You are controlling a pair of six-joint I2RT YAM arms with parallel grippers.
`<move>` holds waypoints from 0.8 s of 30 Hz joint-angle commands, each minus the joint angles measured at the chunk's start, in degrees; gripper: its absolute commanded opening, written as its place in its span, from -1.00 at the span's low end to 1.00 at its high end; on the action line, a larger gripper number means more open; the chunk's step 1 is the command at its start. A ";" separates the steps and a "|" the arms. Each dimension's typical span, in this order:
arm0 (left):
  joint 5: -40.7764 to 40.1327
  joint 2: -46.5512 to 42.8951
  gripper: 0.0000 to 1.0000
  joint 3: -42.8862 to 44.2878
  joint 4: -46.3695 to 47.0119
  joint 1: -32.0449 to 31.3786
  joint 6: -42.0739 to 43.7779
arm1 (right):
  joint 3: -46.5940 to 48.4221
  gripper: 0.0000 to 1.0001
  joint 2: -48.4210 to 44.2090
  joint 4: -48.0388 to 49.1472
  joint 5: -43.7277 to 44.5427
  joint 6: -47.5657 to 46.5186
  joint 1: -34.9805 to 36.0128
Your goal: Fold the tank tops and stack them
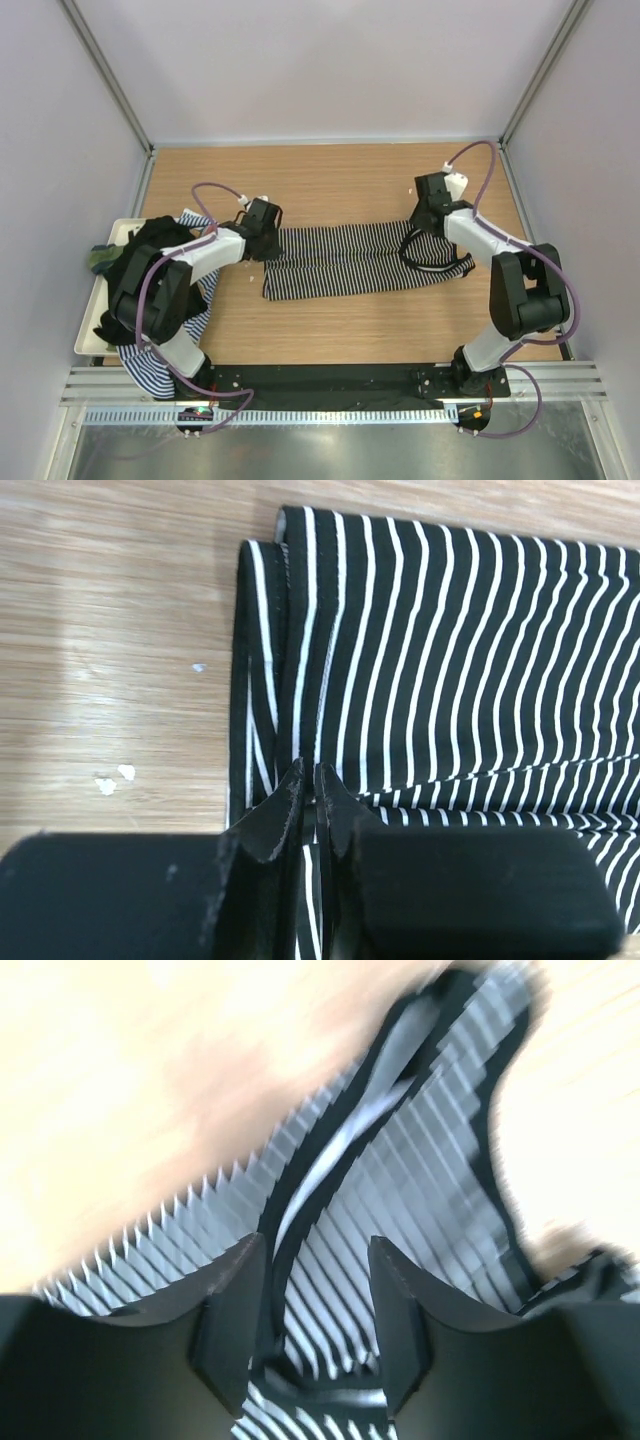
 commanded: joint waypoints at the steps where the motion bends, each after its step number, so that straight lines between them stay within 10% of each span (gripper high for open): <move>1: -3.96 -2.23 -0.83 3.15 -1.75 0.22 0.92 | 5.08 0.07 -0.76 -2.04 5.50 3.04 -4.63; 11: -3.27 -0.57 -0.84 7.98 -2.81 2.86 0.47 | 17.30 0.59 9.35 -7.67 3.56 5.77 -14.66; 24: -0.10 2.33 -0.84 8.61 -0.52 2.95 2.76 | 25.84 0.41 21.66 -11.45 1.45 9.28 -14.84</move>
